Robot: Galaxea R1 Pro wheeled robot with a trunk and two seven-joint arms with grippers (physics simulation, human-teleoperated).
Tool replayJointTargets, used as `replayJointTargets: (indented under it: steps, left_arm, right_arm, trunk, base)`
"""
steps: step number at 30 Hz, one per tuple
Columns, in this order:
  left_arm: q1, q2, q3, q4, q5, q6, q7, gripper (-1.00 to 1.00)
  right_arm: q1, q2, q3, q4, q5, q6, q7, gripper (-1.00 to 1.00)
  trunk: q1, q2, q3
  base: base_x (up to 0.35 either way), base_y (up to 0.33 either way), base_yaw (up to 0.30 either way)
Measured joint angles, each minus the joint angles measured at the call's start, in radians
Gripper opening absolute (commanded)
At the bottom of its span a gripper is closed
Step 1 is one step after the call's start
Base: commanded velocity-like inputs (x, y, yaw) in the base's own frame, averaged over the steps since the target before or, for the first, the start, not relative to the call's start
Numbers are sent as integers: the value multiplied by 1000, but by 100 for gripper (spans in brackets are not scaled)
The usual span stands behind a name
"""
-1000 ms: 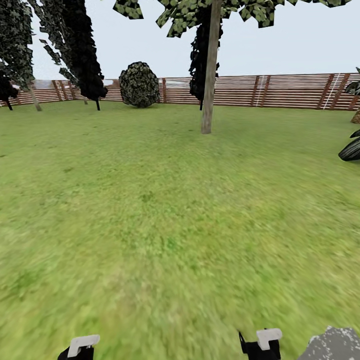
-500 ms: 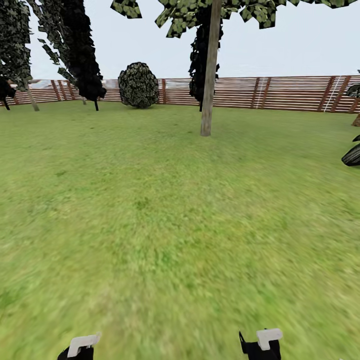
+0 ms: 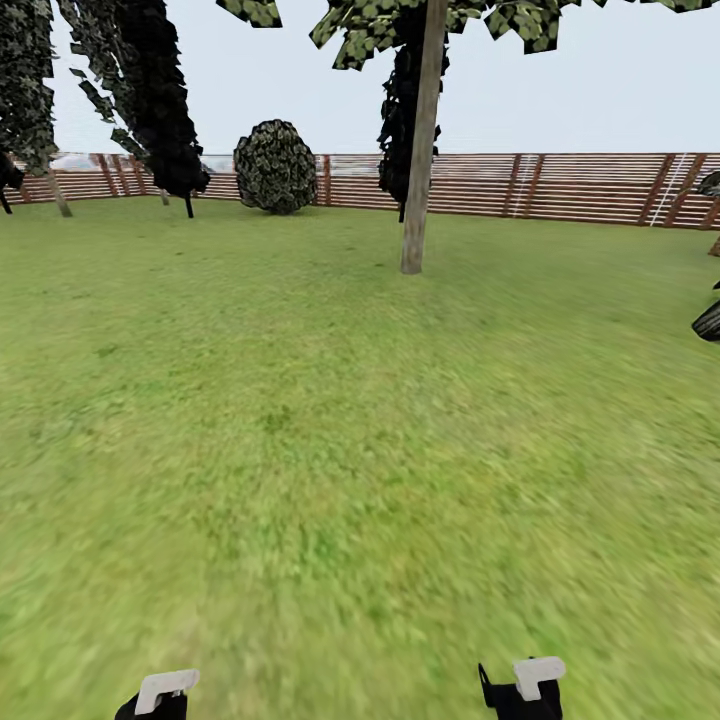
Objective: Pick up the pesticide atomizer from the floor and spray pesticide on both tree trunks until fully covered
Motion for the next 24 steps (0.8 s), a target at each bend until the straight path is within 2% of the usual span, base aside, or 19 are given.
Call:
replayJointTargets:
  steps: [12,24]
  left_arm:
    - [0,0,0,1,0,0,0,-100]
    - [0,0,-1,1,0,0,0,-100]
  right_arm:
    - [0,2,0,-1,-1,0,0,100]
    - [0,2,0,-1,-1,0,0,100]
  trunk:
    - [0,0,0]
    - [0,0,0]
  base:
    - [337,0,0]
    - [337,0,-67]
